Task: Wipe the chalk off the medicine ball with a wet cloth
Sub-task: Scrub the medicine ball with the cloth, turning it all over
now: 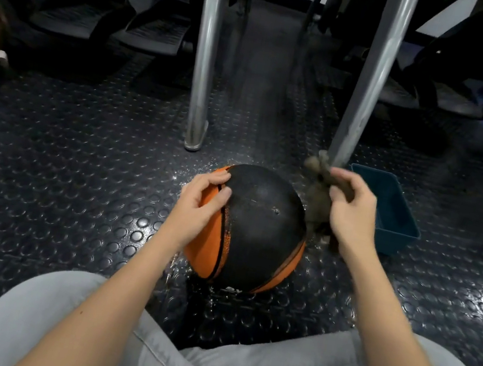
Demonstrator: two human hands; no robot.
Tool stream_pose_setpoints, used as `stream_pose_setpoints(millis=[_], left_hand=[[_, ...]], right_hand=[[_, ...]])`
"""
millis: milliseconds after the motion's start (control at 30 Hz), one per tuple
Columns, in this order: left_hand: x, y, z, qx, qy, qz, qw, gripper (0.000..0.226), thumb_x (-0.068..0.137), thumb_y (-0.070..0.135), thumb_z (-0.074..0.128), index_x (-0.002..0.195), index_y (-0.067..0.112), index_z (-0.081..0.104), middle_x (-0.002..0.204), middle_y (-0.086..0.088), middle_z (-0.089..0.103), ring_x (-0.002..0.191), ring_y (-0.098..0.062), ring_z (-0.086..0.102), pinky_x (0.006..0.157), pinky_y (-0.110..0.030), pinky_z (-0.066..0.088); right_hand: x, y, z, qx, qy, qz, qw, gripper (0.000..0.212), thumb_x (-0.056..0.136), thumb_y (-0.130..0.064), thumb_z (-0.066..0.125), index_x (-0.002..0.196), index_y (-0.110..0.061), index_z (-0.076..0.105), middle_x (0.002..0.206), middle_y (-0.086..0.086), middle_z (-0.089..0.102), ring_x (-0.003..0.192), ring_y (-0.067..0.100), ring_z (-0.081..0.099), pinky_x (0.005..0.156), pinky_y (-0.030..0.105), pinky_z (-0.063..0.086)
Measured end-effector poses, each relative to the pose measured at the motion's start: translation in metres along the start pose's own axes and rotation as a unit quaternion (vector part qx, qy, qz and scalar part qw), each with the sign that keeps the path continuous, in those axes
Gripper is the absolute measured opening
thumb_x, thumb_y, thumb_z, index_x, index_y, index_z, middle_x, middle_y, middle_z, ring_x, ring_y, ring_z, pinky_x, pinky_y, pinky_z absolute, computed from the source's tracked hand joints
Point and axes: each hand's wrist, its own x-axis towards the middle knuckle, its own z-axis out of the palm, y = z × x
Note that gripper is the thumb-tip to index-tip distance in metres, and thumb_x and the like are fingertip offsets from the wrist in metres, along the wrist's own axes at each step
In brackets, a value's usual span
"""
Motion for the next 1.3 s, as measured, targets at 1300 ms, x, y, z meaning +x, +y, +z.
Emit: stream_pose_setpoints(millis=[1300], left_hand=[[0.005,0.007,0.001,0.216,0.122,-0.013,0.969,0.055,0.081,0.058,0.043,0.128,0.032,0.054,0.138,0.008,0.046,0.129,-0.013,0.040,0.110,-0.040,0.029]], right_hand=[[-0.027,0.018,0.033,-0.256,-0.103,-0.077,0.958,0.033,0.089,-0.009,0.047,0.116,-0.018,0.063,0.104,0.012,0.052,0.103,0.035,0.051,0.088,0.045,0.044]])
